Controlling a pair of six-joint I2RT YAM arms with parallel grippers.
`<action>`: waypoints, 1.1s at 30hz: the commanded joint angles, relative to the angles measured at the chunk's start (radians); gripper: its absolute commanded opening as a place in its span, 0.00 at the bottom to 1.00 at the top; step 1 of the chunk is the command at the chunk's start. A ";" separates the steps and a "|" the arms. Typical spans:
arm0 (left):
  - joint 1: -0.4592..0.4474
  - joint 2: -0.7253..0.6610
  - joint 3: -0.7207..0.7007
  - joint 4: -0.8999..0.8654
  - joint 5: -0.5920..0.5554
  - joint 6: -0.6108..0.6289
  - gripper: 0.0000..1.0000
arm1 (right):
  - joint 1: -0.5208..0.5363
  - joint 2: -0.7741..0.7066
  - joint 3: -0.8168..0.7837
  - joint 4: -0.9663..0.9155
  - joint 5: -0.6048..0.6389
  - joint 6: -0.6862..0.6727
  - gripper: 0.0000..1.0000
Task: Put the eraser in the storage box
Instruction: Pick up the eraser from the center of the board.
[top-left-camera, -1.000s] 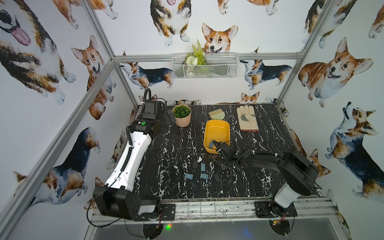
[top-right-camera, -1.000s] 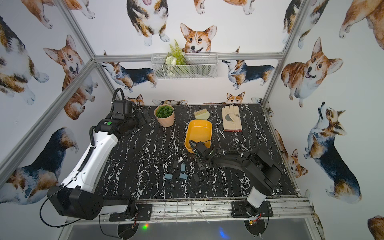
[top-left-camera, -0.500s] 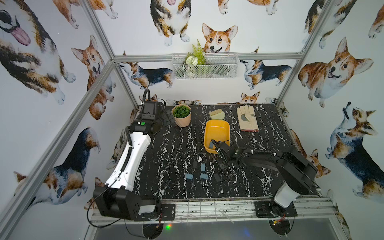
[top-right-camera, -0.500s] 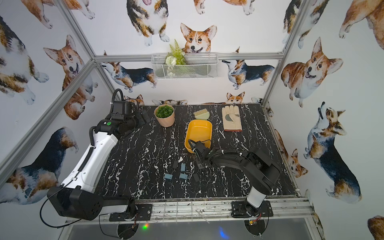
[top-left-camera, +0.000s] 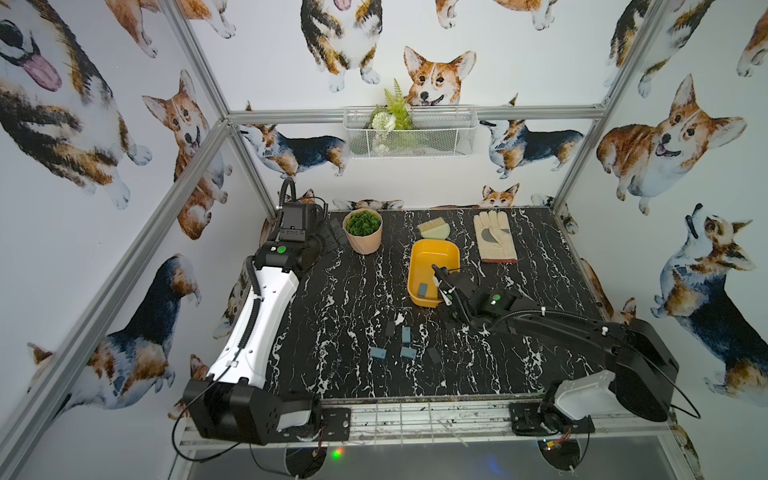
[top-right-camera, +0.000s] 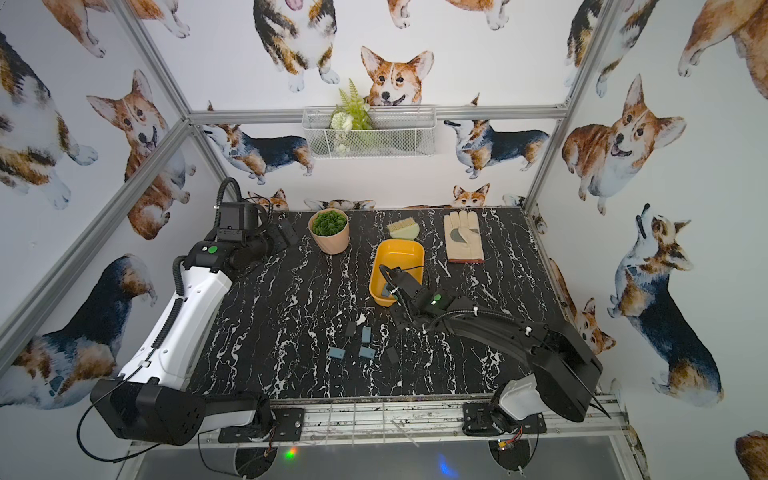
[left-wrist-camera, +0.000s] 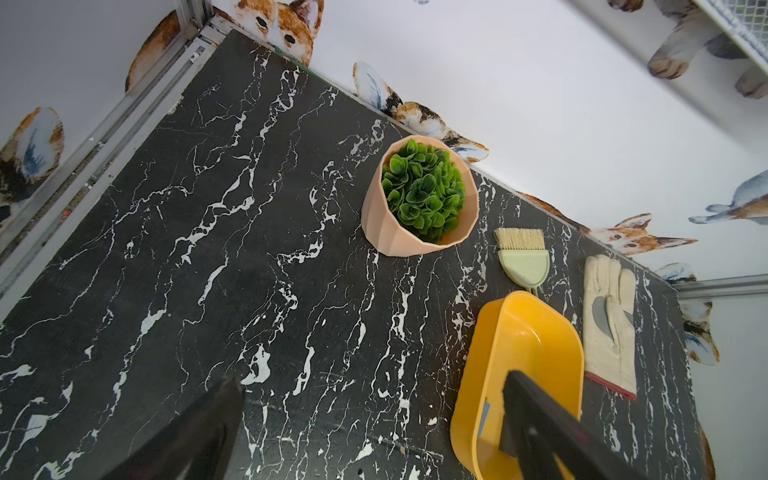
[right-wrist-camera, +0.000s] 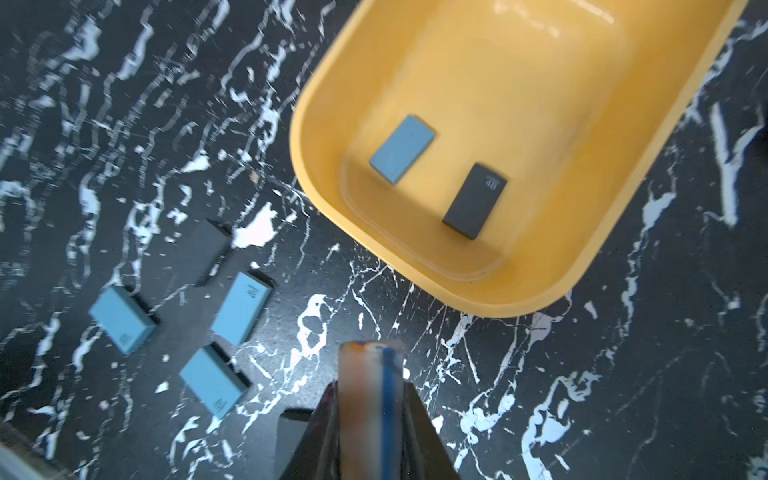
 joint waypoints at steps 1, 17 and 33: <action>0.002 0.005 0.017 0.067 0.058 0.029 1.00 | -0.026 0.006 0.088 -0.105 -0.045 -0.004 0.24; 0.006 0.237 0.206 0.195 0.195 0.038 1.00 | -0.134 0.365 0.442 -0.176 -0.128 -0.038 0.24; 0.021 0.451 0.392 0.187 0.238 0.032 1.00 | -0.220 0.619 0.651 -0.210 -0.187 -0.067 0.24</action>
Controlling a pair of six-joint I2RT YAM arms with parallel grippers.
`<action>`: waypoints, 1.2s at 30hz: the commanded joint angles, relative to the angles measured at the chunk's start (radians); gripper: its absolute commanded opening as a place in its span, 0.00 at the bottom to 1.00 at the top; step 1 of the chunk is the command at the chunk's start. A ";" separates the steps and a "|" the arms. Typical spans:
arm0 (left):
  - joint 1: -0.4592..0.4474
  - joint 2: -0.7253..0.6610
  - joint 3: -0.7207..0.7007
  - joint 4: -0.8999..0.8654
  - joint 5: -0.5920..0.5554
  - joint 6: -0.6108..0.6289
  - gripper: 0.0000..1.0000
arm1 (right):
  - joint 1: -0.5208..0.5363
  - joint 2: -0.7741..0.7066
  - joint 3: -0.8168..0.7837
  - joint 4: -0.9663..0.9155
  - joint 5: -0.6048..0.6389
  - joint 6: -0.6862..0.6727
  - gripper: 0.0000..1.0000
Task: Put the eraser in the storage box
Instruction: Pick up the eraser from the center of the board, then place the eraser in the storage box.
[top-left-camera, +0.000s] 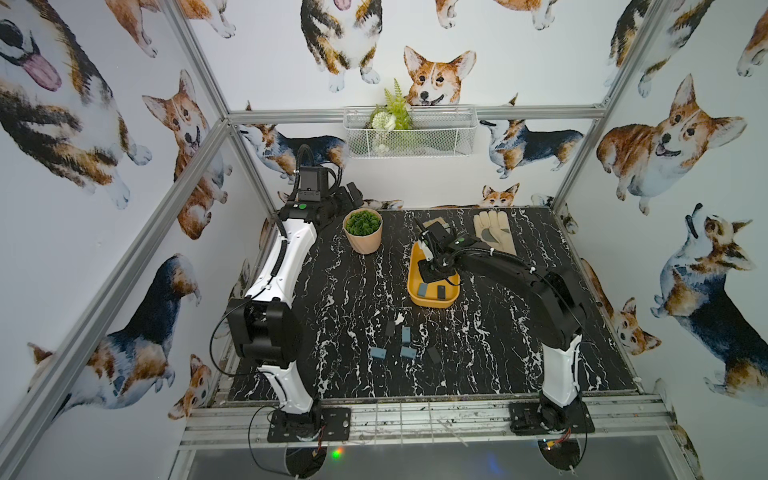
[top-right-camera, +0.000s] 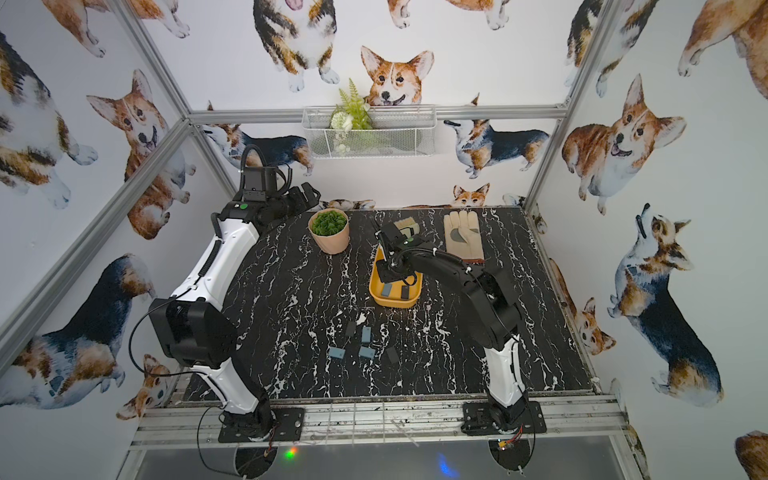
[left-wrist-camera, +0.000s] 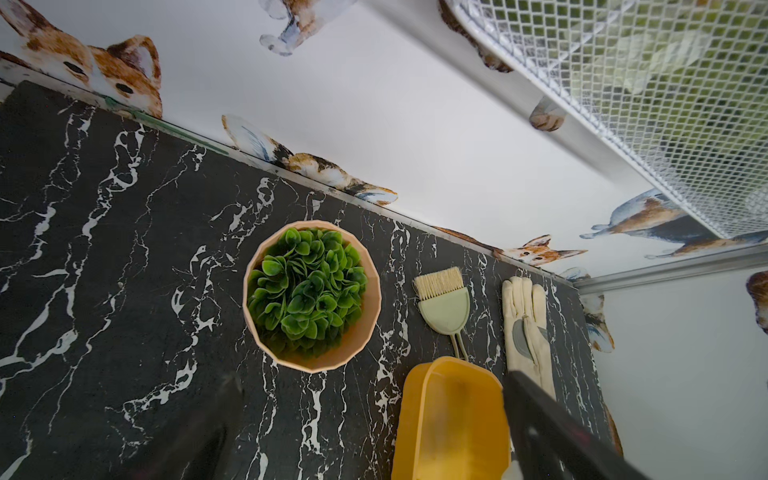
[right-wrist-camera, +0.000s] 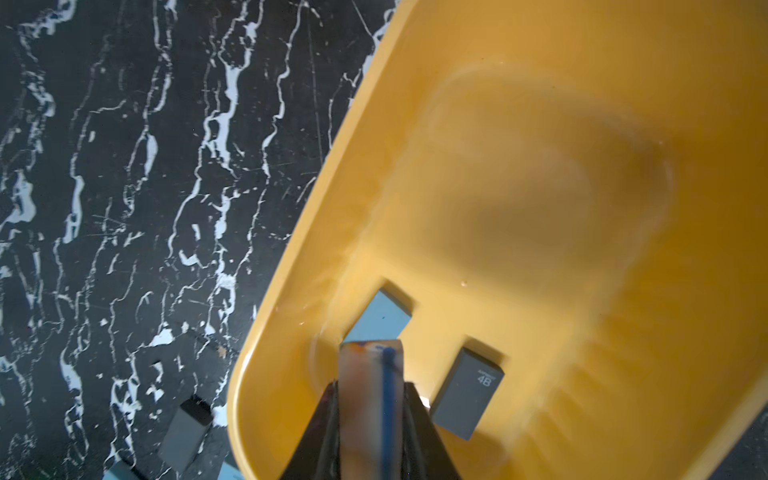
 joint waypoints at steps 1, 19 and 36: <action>0.009 0.013 0.012 0.020 0.011 -0.001 1.00 | -0.008 0.031 0.032 -0.016 -0.014 -0.022 0.24; 0.026 0.054 0.013 0.039 0.032 -0.011 1.00 | -0.041 0.208 0.165 -0.005 -0.008 -0.029 0.24; 0.047 0.068 0.003 0.050 0.056 -0.010 1.00 | -0.041 0.296 0.230 0.019 0.023 -0.006 0.28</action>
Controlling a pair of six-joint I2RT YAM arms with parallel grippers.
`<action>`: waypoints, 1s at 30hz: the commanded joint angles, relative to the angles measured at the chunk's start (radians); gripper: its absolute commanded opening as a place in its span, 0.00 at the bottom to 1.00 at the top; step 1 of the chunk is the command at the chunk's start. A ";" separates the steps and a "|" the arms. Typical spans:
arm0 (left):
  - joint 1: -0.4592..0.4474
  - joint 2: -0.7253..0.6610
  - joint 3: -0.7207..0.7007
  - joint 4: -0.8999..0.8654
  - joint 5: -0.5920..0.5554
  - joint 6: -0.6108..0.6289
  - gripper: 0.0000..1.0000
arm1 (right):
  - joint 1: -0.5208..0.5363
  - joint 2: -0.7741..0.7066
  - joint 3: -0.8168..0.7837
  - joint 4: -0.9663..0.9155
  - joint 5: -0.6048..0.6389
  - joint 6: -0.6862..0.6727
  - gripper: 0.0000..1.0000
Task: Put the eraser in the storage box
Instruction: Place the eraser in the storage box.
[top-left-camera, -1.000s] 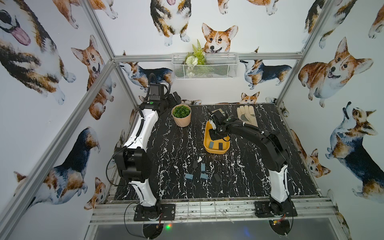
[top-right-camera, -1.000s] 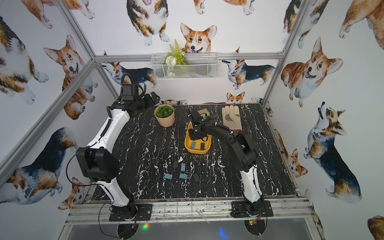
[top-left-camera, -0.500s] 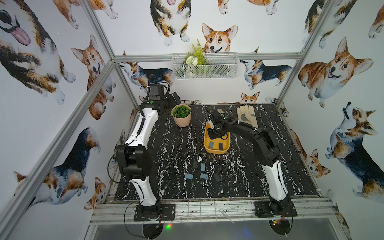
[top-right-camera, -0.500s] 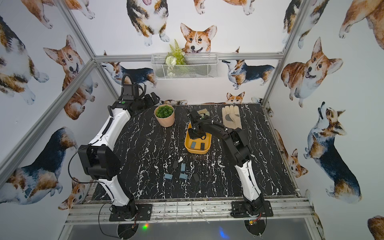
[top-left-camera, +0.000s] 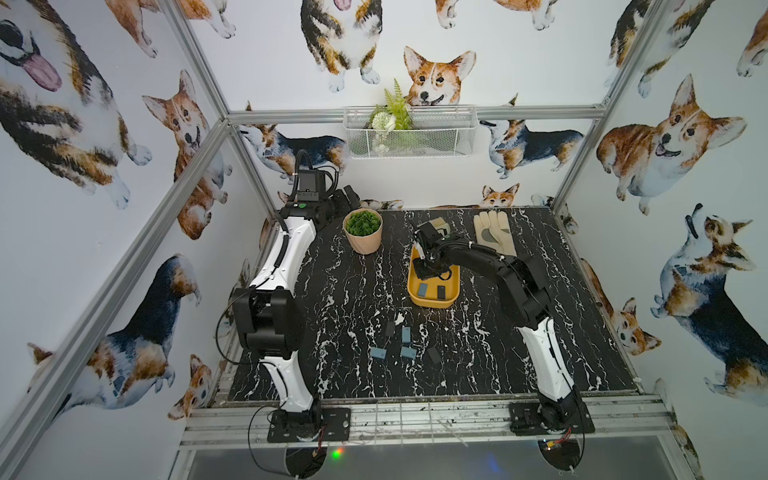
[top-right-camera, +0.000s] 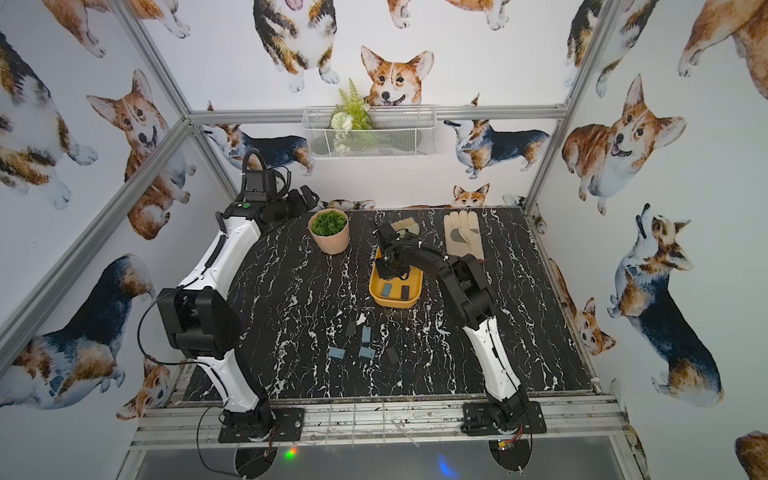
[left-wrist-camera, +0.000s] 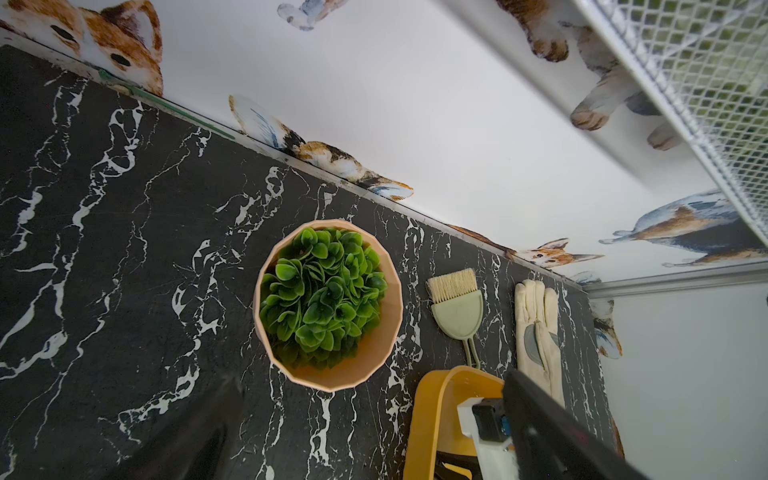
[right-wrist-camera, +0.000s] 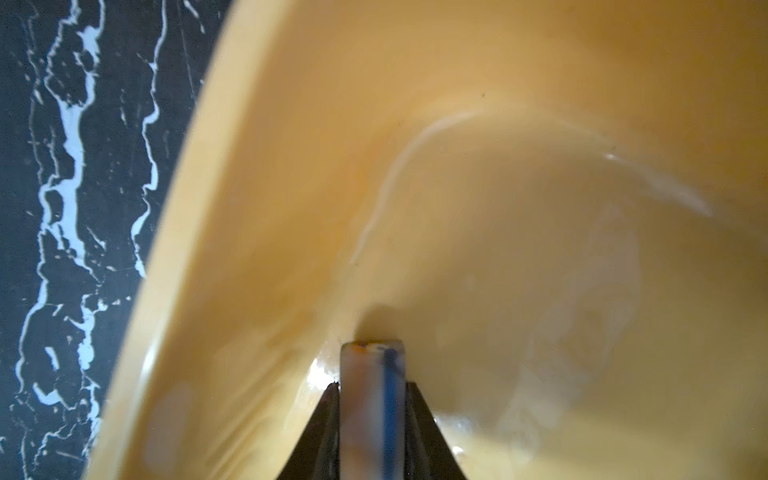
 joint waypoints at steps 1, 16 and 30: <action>0.008 0.002 -0.001 0.024 0.015 -0.002 1.00 | -0.001 0.019 0.023 0.005 0.017 0.010 0.30; 0.018 -0.021 -0.030 0.031 0.026 -0.010 1.00 | 0.009 -0.119 -0.054 0.050 0.064 0.002 0.68; 0.018 -0.161 -0.129 0.049 0.071 0.005 1.00 | 0.268 -0.711 -0.550 -0.025 0.203 0.104 0.75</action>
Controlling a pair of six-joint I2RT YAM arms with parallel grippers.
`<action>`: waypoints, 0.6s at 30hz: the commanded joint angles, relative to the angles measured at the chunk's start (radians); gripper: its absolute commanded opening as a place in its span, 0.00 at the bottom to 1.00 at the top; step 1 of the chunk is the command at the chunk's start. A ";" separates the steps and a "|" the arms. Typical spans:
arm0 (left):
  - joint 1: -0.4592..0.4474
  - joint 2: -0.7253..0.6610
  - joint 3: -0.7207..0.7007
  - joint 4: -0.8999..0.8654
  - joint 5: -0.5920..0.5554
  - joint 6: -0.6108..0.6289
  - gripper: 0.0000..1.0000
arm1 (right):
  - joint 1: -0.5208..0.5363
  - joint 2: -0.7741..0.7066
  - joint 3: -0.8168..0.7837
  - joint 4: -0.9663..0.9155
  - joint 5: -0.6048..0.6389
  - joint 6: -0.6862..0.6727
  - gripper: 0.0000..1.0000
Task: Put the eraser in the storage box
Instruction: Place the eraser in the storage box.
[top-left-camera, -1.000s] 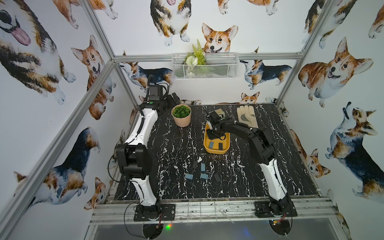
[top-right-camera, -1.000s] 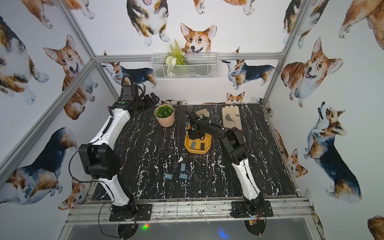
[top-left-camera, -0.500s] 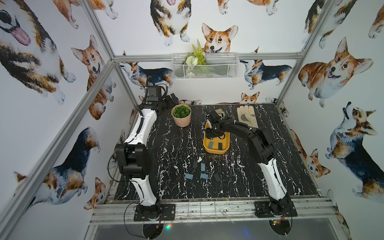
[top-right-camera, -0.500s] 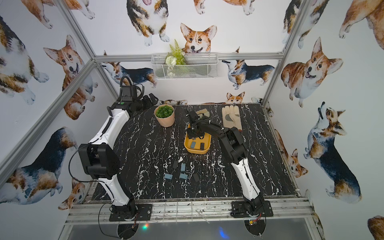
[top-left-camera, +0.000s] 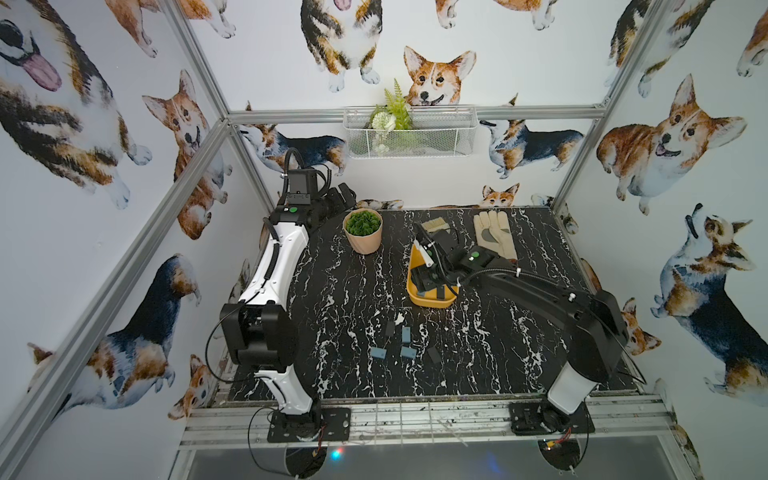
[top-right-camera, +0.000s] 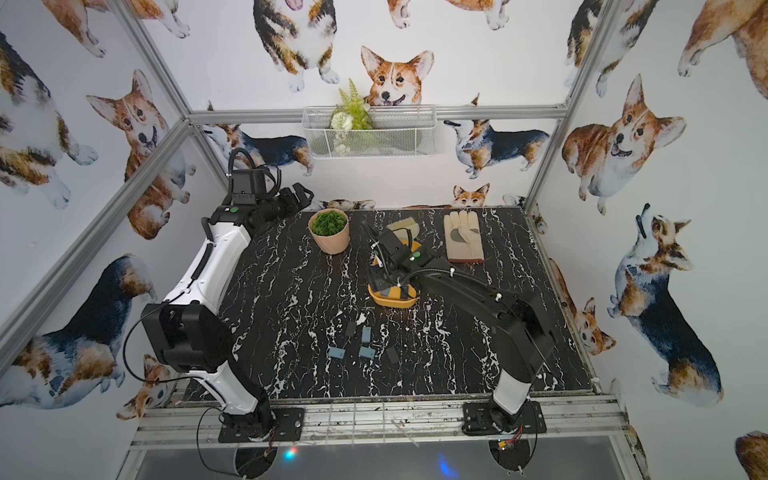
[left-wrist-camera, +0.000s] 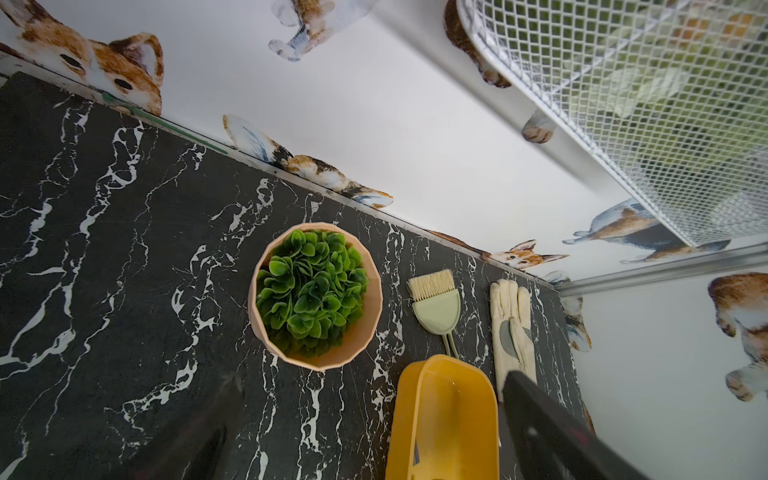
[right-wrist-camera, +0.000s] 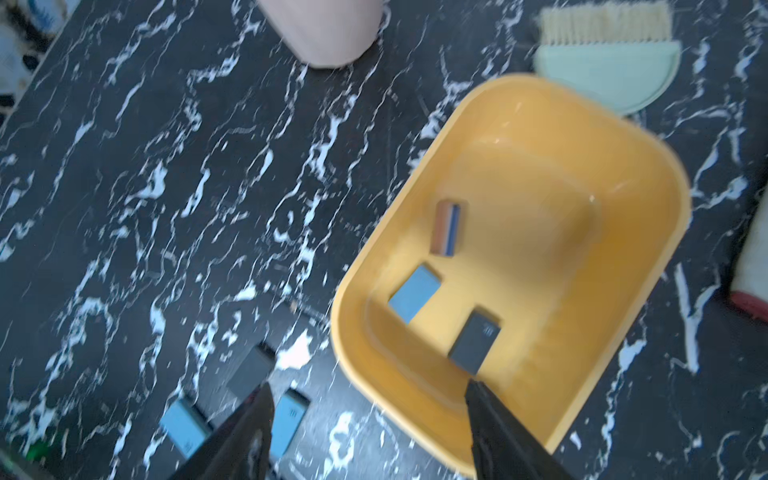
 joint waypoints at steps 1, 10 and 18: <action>0.002 -0.048 -0.065 0.032 0.025 0.012 1.00 | 0.089 -0.110 -0.152 -0.071 0.087 0.112 0.75; 0.001 -0.183 -0.289 0.115 0.015 0.011 1.00 | 0.290 -0.112 -0.373 -0.016 0.128 0.261 0.75; 0.001 -0.215 -0.332 0.123 0.026 0.004 1.00 | 0.306 -0.029 -0.346 -0.083 0.047 0.275 0.72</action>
